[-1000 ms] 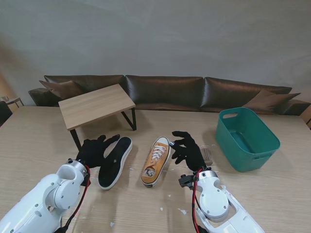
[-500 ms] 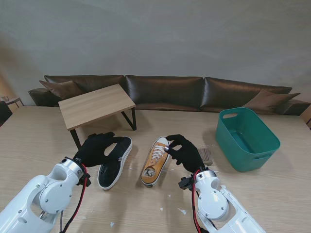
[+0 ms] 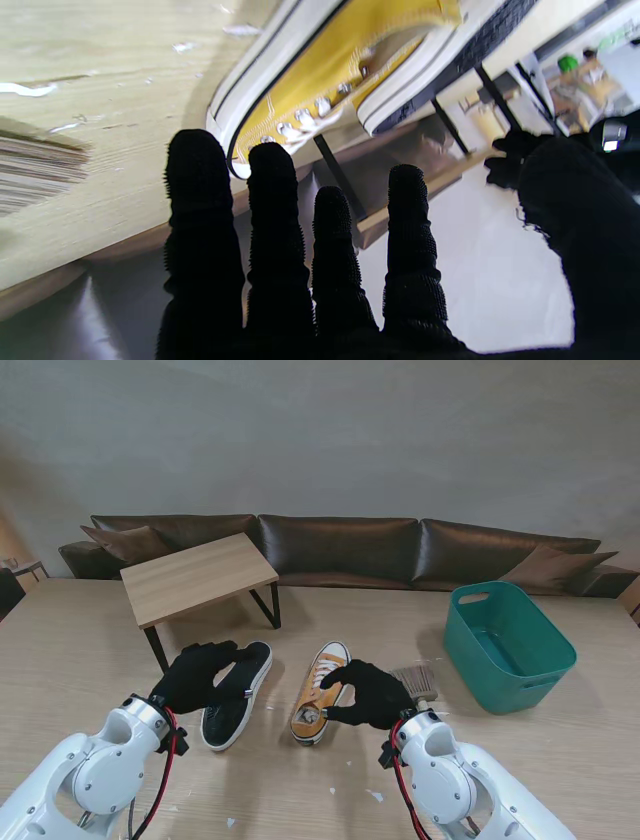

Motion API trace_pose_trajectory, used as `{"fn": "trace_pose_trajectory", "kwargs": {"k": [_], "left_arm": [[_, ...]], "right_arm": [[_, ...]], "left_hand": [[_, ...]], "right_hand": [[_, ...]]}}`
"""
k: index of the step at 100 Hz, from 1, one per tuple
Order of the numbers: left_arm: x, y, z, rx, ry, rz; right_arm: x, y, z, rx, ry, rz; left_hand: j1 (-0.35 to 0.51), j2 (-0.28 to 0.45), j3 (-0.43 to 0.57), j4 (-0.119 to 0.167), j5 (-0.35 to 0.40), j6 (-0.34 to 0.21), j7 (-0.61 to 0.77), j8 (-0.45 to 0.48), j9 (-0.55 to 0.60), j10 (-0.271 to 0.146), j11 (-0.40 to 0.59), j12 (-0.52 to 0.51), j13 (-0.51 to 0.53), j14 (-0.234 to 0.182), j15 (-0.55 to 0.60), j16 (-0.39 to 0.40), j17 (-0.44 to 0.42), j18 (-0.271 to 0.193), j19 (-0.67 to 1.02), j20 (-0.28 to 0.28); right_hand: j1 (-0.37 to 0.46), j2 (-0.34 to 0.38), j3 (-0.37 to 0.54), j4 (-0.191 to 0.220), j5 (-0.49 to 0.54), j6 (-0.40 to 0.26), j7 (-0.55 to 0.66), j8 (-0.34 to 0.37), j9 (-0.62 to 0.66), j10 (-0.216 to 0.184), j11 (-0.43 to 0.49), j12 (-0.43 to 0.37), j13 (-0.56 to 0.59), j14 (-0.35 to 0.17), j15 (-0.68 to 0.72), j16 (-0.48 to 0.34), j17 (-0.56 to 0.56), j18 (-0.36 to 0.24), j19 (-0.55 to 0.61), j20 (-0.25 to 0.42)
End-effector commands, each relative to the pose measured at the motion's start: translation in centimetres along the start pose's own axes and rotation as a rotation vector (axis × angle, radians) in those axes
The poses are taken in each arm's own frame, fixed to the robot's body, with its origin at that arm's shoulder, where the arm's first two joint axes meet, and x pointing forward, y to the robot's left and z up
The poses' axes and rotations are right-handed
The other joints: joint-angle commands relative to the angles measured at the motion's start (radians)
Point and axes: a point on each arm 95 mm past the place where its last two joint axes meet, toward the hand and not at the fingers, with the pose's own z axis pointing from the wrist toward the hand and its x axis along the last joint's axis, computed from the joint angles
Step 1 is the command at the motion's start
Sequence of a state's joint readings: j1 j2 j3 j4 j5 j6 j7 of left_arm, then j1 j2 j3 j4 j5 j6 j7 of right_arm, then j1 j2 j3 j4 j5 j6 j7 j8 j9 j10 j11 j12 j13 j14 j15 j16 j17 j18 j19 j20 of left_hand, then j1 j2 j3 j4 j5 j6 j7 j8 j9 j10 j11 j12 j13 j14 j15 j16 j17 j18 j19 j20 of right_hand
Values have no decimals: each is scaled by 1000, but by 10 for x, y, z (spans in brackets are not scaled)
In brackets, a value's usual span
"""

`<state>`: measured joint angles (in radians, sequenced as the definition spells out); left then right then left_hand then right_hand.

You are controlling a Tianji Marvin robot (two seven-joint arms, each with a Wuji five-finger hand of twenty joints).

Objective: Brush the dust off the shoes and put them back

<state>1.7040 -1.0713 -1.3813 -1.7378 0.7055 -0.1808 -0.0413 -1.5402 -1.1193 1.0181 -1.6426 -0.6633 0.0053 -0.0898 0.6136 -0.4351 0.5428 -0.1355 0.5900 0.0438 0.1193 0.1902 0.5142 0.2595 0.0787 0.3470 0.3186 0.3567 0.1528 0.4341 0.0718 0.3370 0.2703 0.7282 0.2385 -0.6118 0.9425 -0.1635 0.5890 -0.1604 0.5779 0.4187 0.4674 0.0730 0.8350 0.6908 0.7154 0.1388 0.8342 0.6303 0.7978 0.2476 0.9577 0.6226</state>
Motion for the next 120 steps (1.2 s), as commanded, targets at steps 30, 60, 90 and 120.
{"fn": "trace_pose_trajectory", "kwargs": {"k": [30,60,90,120], "left_arm": [[1,5,-7,-18,-13,-3],[1,5,-8,-22,-15,0],[1,7,-7,-29,-18,-1],[1,7,-7,-27,-20,6]], "right_arm": [[14,-33,3,95,-11,-127],[15,-50,17,69,-65,-218],[13,-70,24,98,-78,-273],[14,-93,31,81,-84,-350]], "left_hand": [[45,34,-31,40,10,-3,-6,4,13,12,-1,-12,1,-8,-22,-12,-4,1,-37,19],[54,37,-35,42,16,-7,-4,7,20,18,1,-8,7,-6,-17,-8,1,2,-35,23],[57,42,-39,43,19,-8,-3,7,25,26,3,-3,11,-4,-11,-1,6,5,-31,29],[62,47,-41,44,25,1,0,9,33,40,8,7,12,-1,-3,8,7,4,-28,35]], "right_hand": [[13,-108,51,20,-118,-71,-111,20,-20,-77,93,105,72,-59,232,115,-487,-45,157,109],[17,-144,105,17,-4,-37,0,57,99,-70,121,126,170,-63,312,126,-435,-38,257,138],[5,-164,128,10,120,-21,61,85,134,-61,119,127,197,-75,325,122,-418,-36,276,133],[67,-319,223,-117,313,12,340,224,293,-101,207,194,301,-116,435,136,-363,-34,327,119]]}}
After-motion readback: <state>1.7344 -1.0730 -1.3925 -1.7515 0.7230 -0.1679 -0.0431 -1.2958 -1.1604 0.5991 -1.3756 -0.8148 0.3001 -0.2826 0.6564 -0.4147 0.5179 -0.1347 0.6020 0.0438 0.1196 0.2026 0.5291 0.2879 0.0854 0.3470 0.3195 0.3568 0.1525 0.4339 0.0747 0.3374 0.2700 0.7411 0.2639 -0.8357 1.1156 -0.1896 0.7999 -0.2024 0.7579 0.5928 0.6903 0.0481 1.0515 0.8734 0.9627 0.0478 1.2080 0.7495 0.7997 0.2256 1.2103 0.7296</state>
